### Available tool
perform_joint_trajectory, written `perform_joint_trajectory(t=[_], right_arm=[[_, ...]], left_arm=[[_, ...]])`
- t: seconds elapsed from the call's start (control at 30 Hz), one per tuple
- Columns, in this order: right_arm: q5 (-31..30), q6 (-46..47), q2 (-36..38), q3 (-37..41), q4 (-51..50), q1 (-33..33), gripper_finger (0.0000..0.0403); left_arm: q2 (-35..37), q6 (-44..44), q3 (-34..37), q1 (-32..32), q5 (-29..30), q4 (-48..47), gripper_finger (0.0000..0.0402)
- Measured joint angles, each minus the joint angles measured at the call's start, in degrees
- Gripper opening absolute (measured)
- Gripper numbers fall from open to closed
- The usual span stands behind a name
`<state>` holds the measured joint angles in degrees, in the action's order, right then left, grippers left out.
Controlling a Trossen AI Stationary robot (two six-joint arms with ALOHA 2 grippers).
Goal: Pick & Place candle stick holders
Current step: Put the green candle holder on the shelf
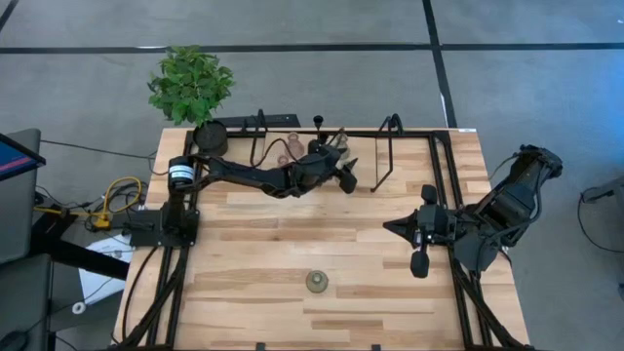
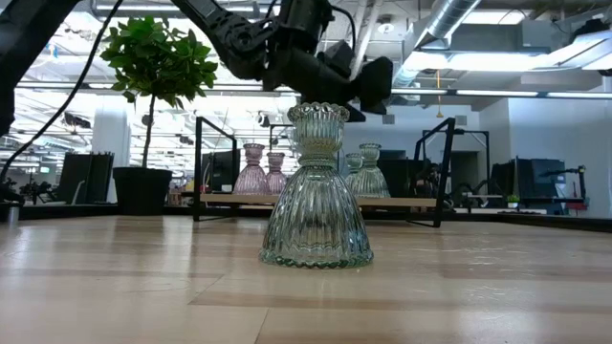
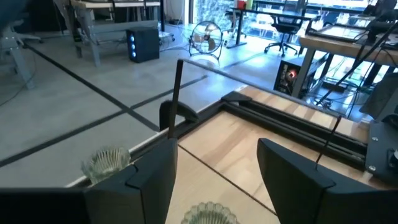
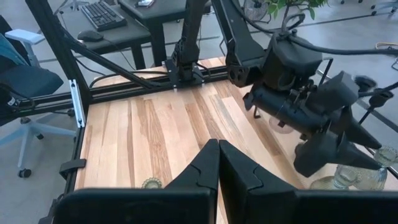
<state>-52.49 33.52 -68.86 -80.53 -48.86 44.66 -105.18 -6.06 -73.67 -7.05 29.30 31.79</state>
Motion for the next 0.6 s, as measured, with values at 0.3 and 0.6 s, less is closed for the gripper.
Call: perform_joint_trajectory(t=[0.3, 0.6], right_arm=[[0.0, 0.0, 0.0, 0.0, 0.2, 0.0, 0.0000], [0.0, 0.0, 0.0, 0.0, 0.2, 0.0, 0.0000]], left_arm=[[0.6, -0.1, 0.0, 0.0, 0.0, -2.9, 0.0222], [0.6, -0.1, 0.0, 0.5, 0.0, -3.8, 0.0222]])
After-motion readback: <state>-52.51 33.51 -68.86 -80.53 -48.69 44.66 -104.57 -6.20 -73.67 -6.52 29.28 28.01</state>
